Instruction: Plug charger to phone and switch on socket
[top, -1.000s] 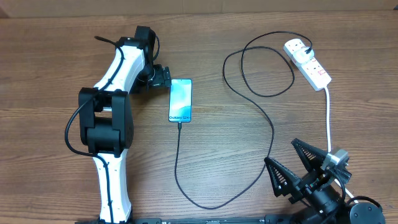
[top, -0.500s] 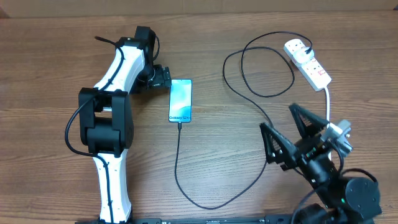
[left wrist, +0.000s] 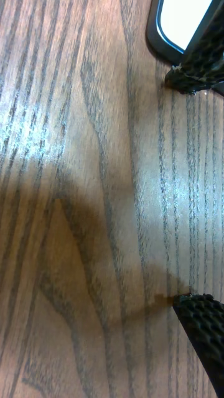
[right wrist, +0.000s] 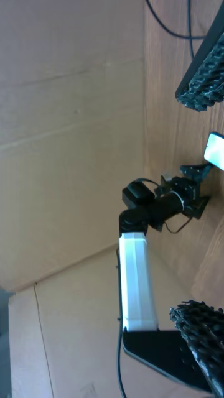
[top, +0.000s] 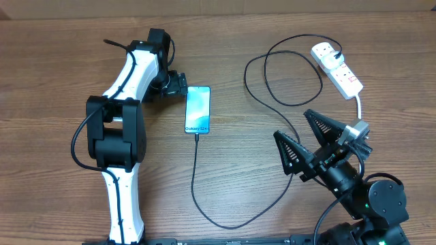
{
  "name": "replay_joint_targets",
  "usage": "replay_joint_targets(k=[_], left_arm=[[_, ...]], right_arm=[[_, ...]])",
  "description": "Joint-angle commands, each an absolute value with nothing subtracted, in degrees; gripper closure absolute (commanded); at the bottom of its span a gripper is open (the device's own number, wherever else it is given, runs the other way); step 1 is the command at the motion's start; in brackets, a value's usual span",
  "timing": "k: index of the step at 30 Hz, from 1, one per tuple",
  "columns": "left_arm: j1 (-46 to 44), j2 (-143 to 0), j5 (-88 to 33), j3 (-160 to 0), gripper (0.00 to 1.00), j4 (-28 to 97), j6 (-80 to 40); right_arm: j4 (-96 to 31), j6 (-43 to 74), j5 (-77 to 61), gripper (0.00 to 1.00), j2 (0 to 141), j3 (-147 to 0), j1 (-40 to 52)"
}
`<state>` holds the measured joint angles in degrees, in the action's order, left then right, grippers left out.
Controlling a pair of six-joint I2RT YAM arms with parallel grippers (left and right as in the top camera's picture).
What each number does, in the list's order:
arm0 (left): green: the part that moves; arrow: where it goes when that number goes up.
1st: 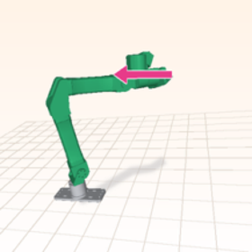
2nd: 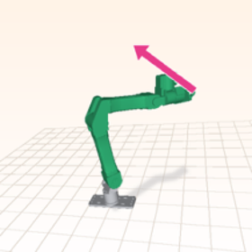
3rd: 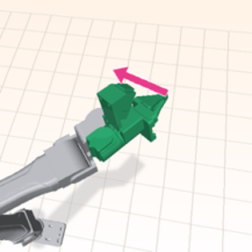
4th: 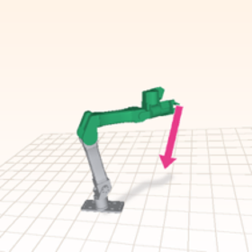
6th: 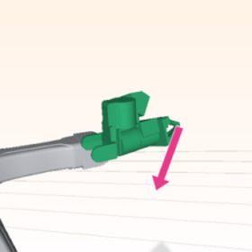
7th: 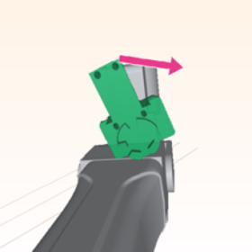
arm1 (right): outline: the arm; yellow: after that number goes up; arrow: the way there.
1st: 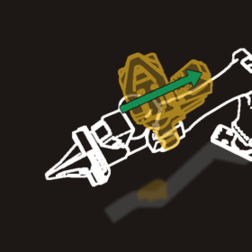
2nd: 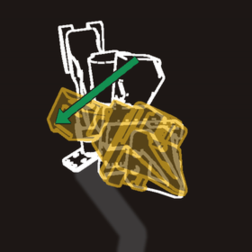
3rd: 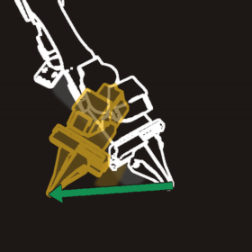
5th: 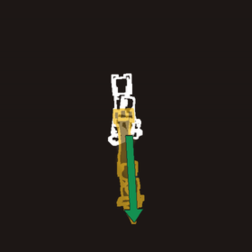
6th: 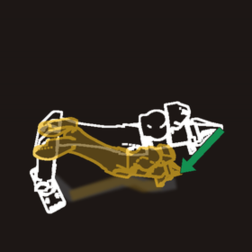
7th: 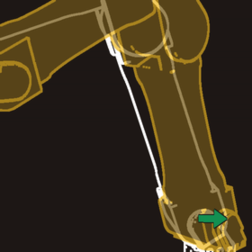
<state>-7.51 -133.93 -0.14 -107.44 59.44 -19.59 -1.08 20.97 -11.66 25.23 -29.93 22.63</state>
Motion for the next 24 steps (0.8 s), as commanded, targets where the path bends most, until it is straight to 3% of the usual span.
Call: replay_joint_targets(k=[1, 24], left_arm=[[-7.94, -134.72, -1.28, -106.8, 0.0, 59.0, -19.94], [-7.97, -134.72, -1.28, -106.8, 0.0, 59.0, -19.94]], right_arm=[[-1.5, 21.17, -9.5, 0.0, 24.95, -30.06, 22.7], [-5.3, 21.15, -9.87, 0.0, 24.95, -30.06, 22.7]])
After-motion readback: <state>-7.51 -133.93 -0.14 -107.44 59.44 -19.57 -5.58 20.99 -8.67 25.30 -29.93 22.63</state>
